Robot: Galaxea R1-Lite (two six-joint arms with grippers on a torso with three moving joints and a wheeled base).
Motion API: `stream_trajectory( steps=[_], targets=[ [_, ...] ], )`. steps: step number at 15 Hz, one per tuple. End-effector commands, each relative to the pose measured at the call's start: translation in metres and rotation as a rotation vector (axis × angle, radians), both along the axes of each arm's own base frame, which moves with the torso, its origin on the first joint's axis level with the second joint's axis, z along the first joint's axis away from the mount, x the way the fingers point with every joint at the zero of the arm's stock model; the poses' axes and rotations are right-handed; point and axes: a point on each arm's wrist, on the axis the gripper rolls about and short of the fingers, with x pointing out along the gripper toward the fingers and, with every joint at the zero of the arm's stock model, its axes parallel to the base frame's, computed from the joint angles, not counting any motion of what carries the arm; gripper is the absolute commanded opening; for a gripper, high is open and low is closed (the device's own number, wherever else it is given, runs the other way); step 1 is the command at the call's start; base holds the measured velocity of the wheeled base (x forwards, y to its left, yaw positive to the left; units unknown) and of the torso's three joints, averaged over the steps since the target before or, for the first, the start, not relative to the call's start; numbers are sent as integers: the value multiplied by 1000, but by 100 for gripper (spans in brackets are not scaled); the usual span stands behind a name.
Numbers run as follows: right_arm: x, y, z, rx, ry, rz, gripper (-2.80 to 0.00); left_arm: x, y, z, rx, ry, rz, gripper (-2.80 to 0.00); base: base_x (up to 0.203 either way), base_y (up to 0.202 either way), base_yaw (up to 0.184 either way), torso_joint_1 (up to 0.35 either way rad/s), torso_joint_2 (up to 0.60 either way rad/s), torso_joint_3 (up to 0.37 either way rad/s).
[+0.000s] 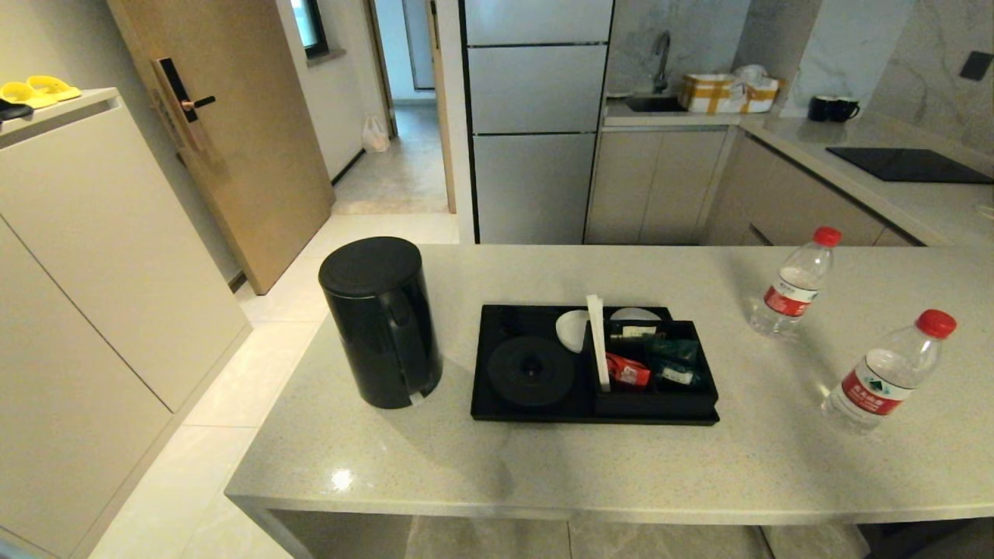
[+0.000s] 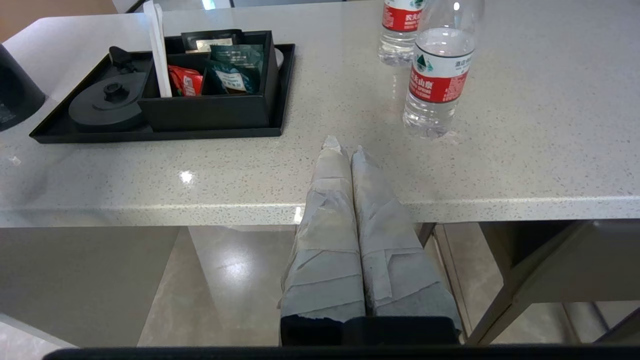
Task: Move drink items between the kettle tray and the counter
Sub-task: Return the bottled water to its original position
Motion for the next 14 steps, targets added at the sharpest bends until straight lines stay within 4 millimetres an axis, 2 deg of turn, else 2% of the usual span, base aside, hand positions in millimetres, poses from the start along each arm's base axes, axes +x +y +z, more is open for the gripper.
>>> stream_trajectory(
  steps=[1, 14],
  targets=[
    [0, 0, 0, -1, 1, 1, -280, 0, 0, 0, 0, 0, 0, -280, 0, 0, 0, 0, 0, 0],
    [0, 0, 0, 2, 1, 1, -280, 0, 0, 0, 0, 0, 0, -280, 0, 0, 0, 0, 0, 0]
  ],
)
